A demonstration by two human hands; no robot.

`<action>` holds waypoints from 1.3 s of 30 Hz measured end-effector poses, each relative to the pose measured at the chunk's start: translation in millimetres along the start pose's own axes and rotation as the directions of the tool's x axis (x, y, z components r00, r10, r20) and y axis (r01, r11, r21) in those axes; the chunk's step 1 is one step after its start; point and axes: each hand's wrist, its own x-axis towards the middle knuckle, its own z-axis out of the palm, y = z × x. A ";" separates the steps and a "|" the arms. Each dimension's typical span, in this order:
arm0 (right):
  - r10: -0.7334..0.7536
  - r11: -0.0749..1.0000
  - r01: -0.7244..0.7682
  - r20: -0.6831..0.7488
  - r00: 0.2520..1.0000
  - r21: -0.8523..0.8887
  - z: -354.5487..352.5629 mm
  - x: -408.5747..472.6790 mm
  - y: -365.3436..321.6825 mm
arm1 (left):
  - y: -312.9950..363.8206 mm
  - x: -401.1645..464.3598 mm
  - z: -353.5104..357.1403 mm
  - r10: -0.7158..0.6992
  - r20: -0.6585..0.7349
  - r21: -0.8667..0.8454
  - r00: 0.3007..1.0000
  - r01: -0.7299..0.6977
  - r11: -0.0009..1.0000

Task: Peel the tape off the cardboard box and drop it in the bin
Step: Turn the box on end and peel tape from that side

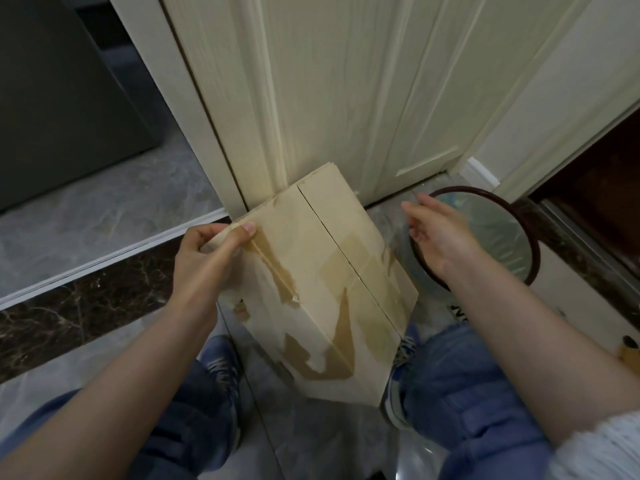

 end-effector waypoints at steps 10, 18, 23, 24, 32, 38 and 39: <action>0.099 0.986 -0.060 -0.262 0.960 0.153 -43.5 21.2 -2.7 | 0.4 -1.3 38.0 0.006 0.057 0.052 0.998 -0.009 0.999; 0.067 0.993 -0.034 -0.303 0.951 0.113 -56.5 26.0 -11.2 | 2.9 -6.6 51.5 -0.012 0.096 0.061 0.995 0.007 0.998; 0.010 1.000 -0.006 -0.234 0.972 0.017 -46.6 20.5 -10.4 | 3.4 -6.1 50.0 -0.023 0.093 0.029 0.995 0.021 0.999; 0.003 0.999 -0.010 -0.201 0.980 -0.031 -43.8 19.3 -9.8 | 3.5 -5.7 48.2 -0.024 0.091 0.022 0.996 0.022 1.000; 0.070 0.833 0.028 0.156 0.985 -0.553 -20.2 4.9 -0.6 | -0.6 3.8 30.3 -0.040 0.081 -0.074 0.996 0.046 0.996; 0.043 0.776 0.100 0.210 0.977 -0.623 -16.7 -3.6 -1.1 | 2.1 5.8 16.0 -0.085 0.143 -0.076 0.986 0.096 0.992; 0.067 0.771 0.090 0.221 0.973 -0.630 -15.8 -5.9 -2.5 | 4.2 5.9 13.4 -0.089 0.160 -0.078 0.983 0.103 0.992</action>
